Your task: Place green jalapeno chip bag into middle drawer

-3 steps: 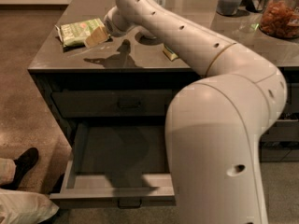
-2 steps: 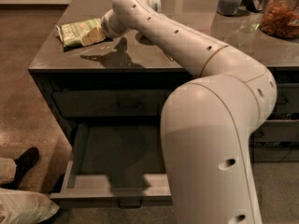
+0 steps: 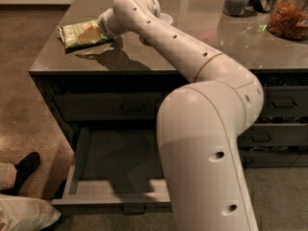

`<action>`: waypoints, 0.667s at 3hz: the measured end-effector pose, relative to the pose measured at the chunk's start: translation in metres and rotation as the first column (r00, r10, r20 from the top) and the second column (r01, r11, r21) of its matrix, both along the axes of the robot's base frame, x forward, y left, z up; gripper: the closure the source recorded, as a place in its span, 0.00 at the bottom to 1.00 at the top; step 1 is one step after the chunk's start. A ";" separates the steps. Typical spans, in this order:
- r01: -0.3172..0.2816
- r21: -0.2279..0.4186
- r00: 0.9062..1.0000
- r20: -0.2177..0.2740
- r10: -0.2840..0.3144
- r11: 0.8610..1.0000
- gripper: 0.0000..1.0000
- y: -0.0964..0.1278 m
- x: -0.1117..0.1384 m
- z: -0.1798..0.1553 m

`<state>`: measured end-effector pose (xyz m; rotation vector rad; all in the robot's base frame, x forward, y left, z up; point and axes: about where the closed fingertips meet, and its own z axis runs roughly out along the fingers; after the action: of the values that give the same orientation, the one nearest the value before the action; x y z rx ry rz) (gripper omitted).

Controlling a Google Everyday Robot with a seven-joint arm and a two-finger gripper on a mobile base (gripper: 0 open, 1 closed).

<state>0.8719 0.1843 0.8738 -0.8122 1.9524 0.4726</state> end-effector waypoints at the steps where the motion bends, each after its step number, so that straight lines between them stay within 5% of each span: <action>1: -0.039 -0.001 0.999 -0.008 0.039 0.999 0.00 0.011 0.005 -0.008; 2: -0.086 -0.001 0.996 -0.026 0.085 0.996 0.17 0.022 0.007 -0.018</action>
Offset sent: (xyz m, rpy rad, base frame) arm 0.0169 0.0271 -0.0214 -0.0036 0.0427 0.1393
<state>0.8788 0.2059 0.8556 -0.8981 1.9481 0.5339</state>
